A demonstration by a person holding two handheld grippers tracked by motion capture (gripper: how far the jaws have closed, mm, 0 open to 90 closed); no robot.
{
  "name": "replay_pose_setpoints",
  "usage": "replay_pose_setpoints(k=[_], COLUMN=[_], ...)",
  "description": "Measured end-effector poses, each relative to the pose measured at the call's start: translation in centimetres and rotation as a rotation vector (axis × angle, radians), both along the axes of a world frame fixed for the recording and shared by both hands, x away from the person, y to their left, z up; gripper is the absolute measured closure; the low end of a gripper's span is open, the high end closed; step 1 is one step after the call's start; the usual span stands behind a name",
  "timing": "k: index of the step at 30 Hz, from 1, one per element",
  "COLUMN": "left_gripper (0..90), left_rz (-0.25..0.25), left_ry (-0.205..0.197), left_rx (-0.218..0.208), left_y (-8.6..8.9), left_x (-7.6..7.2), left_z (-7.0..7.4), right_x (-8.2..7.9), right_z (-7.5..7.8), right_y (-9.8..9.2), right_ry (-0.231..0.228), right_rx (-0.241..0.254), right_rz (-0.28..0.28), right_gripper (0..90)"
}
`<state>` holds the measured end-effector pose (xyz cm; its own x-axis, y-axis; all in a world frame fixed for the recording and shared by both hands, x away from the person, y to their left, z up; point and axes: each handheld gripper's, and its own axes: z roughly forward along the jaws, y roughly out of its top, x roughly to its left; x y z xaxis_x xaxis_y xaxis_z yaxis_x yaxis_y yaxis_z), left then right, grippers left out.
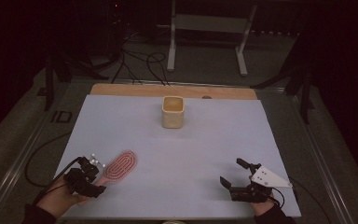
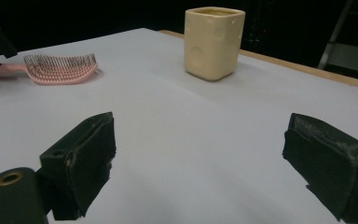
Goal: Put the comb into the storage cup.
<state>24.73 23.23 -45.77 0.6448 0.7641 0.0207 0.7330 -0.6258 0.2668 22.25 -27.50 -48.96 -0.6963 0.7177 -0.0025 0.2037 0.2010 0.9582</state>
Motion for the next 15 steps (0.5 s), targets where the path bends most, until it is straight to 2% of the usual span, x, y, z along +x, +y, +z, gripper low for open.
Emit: replay_pose_setpoints(k=[1, 2, 3, 4, 7, 9, 11, 13, 15], left_gripper=[32.6, 23.2, 15.6, 15.6, 2.0, 0.3, 0.3, 0.3, 0.3], left_rz=[0.005, 0.002, 0.002, -0.020, -0.027, -0.035, -0.030, -0.043, -0.056], left_ry=[0.002, 0.027, 0.027, 0.047, 0.060, 0.075, 0.069, 0.088, 0.107], left_rx=[-0.002, -0.014, -0.014, -0.028, -0.044, -0.050, -0.038, -0.044, -0.033], left_y=[0.0, 0.0, 0.0, 0.0, -0.1, -0.1, -0.2, -0.2, -0.4], left_x=[0.1, 0.2, 0.2, 0.3, 0.5, 0.7, 1.0, 1.2, 1.4], left_z=[0.0, -0.1, -0.1, -0.2, -0.2, -0.3, -0.4, -0.5, -0.8], right_x=[0.0, 0.0, 0.0, 0.0, 0.1, 0.0, 0.0, 0.0, 0.0], right_z=[0.0, -0.1, -0.1, -0.1, -0.1, -0.1, 0.0, 0.0, -0.1], right_y=[0.0, 0.0, 0.0, 0.0, 0.0, 0.1, 0.0, 0.0, 0.1], right_ry=[0.001, 0.009, 0.009, 0.005, 0.010, 0.004, 0.000, 0.006, 0.003], right_rx=[0.003, 0.004, 0.004, 0.001, 0.006, 0.001, 0.001, 0.004, 0.001], right_rz=[-0.001, -0.001, -0.001, 0.001, 0.000, 0.001, 0.001, 0.001, 0.001], right_gripper=[8.8, 8.8, 8.8, 8.8, 8.8, 8.8, 8.8, 8.8, 8.8])
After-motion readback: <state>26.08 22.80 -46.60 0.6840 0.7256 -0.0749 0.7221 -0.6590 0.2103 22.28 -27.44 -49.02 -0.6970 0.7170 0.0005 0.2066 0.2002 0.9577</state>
